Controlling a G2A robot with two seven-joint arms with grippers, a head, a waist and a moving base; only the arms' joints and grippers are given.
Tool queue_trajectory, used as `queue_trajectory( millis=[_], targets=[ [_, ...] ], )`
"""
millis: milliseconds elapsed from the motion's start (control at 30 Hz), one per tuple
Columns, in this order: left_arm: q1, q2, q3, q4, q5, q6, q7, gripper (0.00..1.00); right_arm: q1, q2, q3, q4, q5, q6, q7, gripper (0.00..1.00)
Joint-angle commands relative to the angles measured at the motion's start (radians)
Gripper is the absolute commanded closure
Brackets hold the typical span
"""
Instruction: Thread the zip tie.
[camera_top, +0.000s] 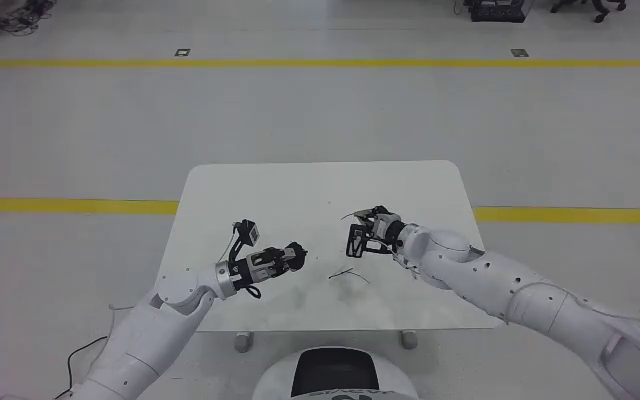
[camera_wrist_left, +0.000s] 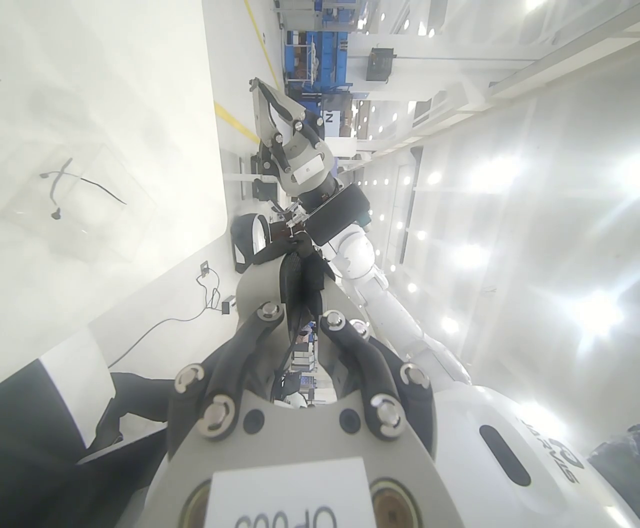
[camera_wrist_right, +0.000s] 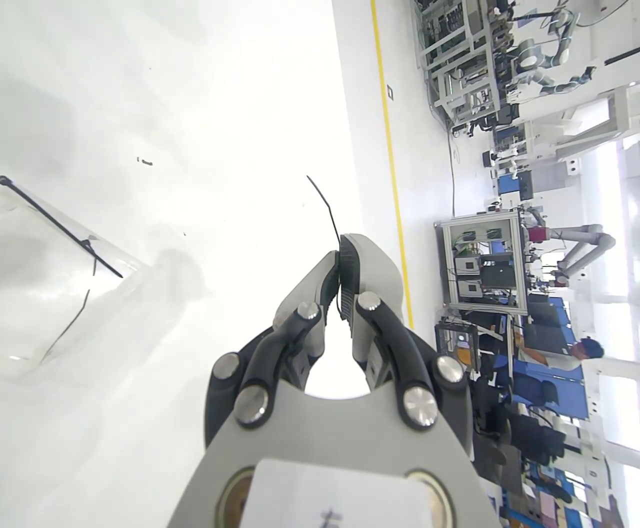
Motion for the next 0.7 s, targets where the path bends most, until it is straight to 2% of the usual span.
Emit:
queue_trajectory(
  millis=[0, 100, 233, 300, 667],
  targets=[
    [0.000, 0.000, 0.000, 0.000, 0.000, 0.000, 0.000, 1.00, 0.000, 0.000, 0.000, 0.000, 0.000, 0.000, 0.000, 1.00],
    [0.000, 0.000, 0.000, 0.000, 0.000, 0.000, 0.000, 1.00, -0.005, -0.001, 0.009, 0.010, 0.000, -0.002, -0.007, 1.00],
    [0.000, 0.000, 0.000, 0.000, 0.000, 0.000, 0.000, 1.00, 0.036, 0.001, -0.024, 0.027, 0.000, 0.004, -0.024, 1.00],
    [0.000, 0.000, 0.000, 0.000, 0.000, 0.000, 0.000, 1.00, 0.060, 0.004, -0.044, 0.036, 0.000, 0.017, -0.057, 1.00],
    [0.000, 0.000, 0.000, 0.000, 0.000, 0.000, 0.000, 1.00, 0.104, 0.028, -0.044, 0.042, 0.000, 0.065, -0.235, 1.00]
  ],
)
